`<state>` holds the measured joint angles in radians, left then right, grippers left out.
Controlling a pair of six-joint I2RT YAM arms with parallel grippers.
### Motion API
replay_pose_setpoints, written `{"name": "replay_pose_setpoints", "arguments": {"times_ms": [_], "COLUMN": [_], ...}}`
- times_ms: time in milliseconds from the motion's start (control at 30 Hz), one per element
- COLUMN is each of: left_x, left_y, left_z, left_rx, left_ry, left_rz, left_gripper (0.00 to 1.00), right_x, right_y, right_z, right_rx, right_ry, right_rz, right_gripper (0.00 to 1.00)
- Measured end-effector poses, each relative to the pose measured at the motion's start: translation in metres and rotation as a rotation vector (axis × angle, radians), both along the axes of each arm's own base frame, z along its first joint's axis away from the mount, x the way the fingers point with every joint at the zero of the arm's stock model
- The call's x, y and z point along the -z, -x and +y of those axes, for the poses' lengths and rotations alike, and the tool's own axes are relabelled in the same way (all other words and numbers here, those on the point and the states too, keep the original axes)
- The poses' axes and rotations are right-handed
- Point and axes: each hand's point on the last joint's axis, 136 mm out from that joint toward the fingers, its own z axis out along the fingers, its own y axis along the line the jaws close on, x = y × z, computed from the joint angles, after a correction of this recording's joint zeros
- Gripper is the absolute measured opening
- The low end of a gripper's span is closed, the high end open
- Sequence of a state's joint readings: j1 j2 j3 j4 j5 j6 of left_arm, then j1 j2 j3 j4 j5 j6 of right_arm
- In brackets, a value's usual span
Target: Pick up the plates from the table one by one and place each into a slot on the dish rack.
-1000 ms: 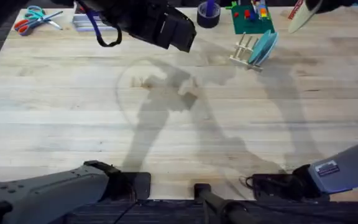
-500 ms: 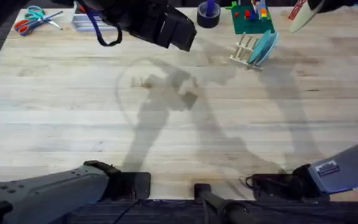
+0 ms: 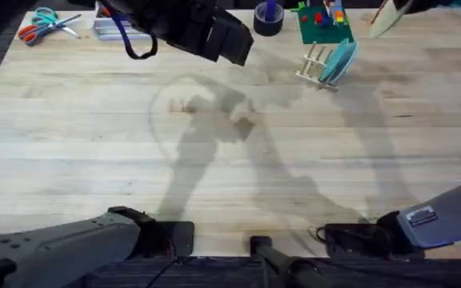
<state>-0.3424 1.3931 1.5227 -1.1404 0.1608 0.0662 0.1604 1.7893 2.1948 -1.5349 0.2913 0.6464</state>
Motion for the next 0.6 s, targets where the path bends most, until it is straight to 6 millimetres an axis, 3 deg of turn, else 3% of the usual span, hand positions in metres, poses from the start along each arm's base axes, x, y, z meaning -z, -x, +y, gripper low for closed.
{"name": "replay_pose_setpoints", "arguments": {"times_ms": [400,600], "left_x": [0.0,0.0], "left_y": [0.0,0.0], "left_z": [0.0,0.0], "left_rx": [0.0,0.0], "left_ry": [0.0,0.0], "left_rz": [0.0,0.0], "left_gripper": [0.996,0.995], "right_x": [0.033,0.041], "right_y": [-0.029,-0.037], "right_z": [0.023,0.032], "right_rx": [-0.044,-0.062], "right_ry": [-0.002,-0.009], "right_rz": [0.049,0.049], "right_gripper": [0.03,0.03]}}
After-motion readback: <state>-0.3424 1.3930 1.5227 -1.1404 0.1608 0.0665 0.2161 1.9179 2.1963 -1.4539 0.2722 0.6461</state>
